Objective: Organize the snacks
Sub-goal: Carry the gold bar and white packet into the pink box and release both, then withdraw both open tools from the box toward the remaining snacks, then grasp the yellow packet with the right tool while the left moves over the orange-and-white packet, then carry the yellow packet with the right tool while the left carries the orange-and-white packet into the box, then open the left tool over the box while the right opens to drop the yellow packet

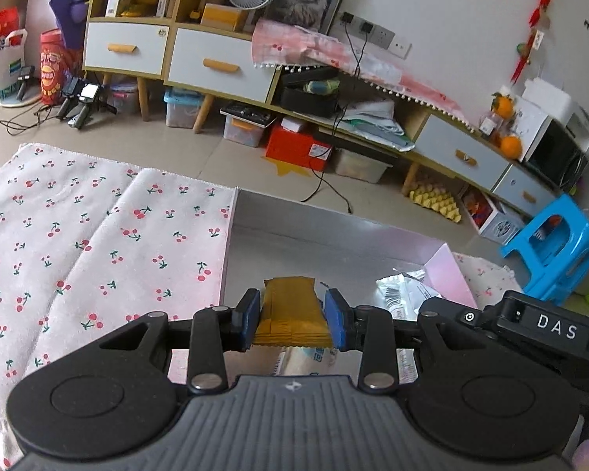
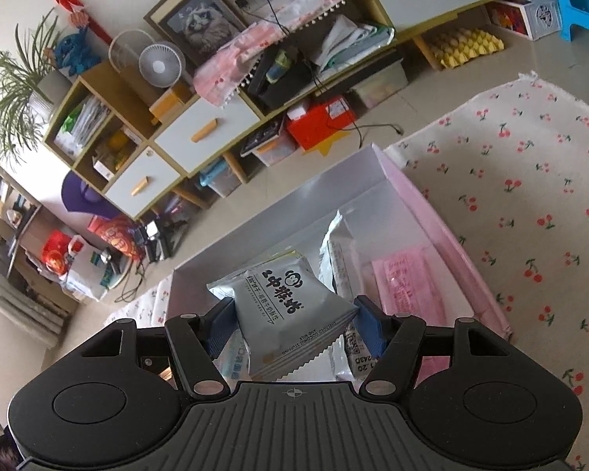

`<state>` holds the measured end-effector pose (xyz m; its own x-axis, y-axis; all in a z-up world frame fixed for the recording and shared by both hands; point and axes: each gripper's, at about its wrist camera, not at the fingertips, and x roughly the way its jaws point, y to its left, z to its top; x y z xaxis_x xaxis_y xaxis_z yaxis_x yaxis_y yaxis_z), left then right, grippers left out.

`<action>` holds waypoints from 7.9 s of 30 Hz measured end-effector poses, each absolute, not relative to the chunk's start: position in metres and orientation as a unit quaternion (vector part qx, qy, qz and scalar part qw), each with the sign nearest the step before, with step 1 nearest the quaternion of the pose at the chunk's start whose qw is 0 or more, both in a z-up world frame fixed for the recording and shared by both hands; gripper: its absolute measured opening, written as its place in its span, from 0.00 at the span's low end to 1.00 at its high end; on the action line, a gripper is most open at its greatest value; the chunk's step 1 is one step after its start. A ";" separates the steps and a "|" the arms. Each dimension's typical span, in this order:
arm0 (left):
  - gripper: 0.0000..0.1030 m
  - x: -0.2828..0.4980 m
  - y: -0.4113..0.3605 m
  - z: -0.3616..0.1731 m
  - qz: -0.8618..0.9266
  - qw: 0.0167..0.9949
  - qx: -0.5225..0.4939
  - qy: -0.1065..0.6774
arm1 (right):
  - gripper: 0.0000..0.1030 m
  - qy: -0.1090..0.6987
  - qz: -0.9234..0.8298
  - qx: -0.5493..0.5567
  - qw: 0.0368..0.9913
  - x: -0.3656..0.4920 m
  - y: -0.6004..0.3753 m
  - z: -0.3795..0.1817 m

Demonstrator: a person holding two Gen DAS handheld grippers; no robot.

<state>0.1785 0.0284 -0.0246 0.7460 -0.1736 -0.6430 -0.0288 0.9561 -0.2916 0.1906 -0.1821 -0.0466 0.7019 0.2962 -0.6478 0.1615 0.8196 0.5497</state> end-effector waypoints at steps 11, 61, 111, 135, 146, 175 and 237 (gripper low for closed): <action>0.54 0.175 0.028 -0.025 -0.038 0.923 -0.125 0.362 | 0.73 0.396 0.038 0.291 0.870 0.188 -0.185 -0.046; 0.88 0.085 0.040 -0.003 -0.114 0.913 -0.061 0.388 | 0.83 0.415 0.085 0.109 0.899 0.063 -0.203 0.010; 0.63 0.059 -0.022 -0.072 -0.183 0.871 0.119 0.441 | 0.83 0.488 0.074 -0.069 0.867 0.036 -0.196 -0.071; 0.40 0.065 -0.015 -0.062 -0.160 0.868 0.088 0.462 | 0.51 0.476 0.095 -0.050 0.873 0.051 -0.181 -0.074; 0.40 0.062 -0.009 -0.042 -0.173 0.872 0.054 0.455 | 0.50 0.491 0.079 0.008 0.868 0.053 -0.195 -0.062; 0.39 0.093 0.021 0.002 -0.145 0.896 -0.048 0.418 | 0.50 0.449 0.066 0.104 0.885 0.085 -0.198 -0.007; 0.60 0.220 0.000 -0.037 -0.081 0.917 -0.067 0.385 | 0.65 0.402 0.022 0.223 0.888 0.251 -0.192 -0.032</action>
